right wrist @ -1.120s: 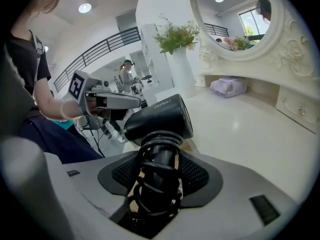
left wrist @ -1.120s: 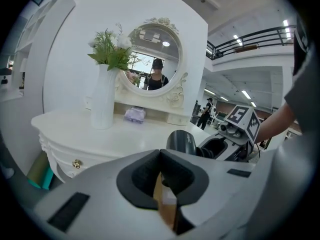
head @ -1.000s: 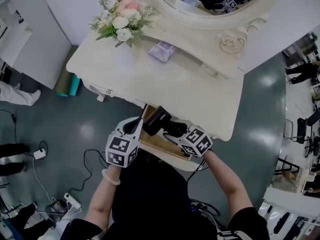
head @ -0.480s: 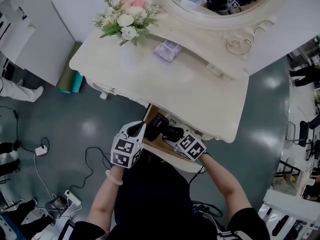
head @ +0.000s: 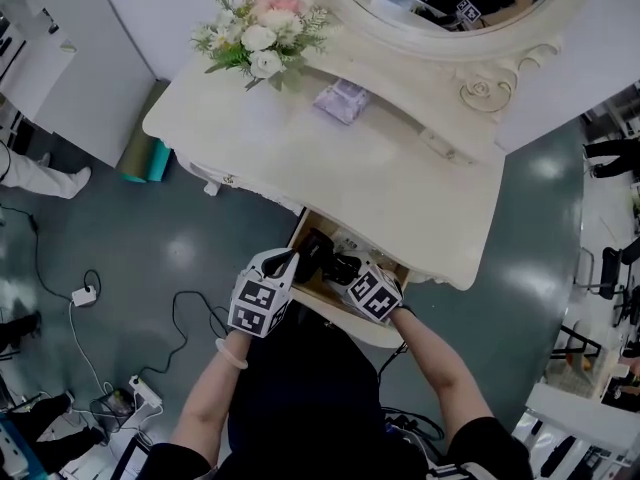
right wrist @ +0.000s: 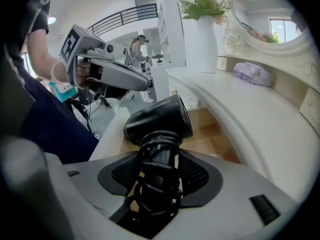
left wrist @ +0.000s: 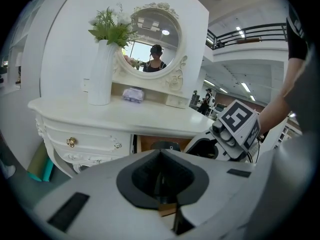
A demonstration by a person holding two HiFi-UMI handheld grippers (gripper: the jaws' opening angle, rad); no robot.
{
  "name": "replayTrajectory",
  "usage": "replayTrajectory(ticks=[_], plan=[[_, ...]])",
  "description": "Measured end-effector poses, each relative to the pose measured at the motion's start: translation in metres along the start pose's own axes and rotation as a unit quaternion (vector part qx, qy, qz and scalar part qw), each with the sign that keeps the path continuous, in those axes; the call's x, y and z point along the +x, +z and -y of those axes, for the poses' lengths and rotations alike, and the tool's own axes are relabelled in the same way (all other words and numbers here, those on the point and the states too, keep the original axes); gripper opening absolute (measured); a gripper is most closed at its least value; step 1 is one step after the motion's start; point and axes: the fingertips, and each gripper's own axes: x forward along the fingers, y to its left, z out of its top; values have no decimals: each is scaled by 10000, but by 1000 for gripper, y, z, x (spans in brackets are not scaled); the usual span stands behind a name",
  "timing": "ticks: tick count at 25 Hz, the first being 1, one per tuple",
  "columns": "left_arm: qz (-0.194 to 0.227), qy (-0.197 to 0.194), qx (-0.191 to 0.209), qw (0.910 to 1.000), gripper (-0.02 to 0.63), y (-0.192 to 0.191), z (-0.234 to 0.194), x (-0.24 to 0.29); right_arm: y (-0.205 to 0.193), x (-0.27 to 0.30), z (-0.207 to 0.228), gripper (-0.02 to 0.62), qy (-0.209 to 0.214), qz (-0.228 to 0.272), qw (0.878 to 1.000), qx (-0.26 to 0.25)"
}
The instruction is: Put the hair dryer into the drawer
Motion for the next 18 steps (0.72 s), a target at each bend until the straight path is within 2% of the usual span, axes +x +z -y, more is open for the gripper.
replayTrajectory(ticks=[18], plan=[[-188,-90,-146,9997,20,-25,7,-1,-30,35,17,252,273,-412,9987,-138]])
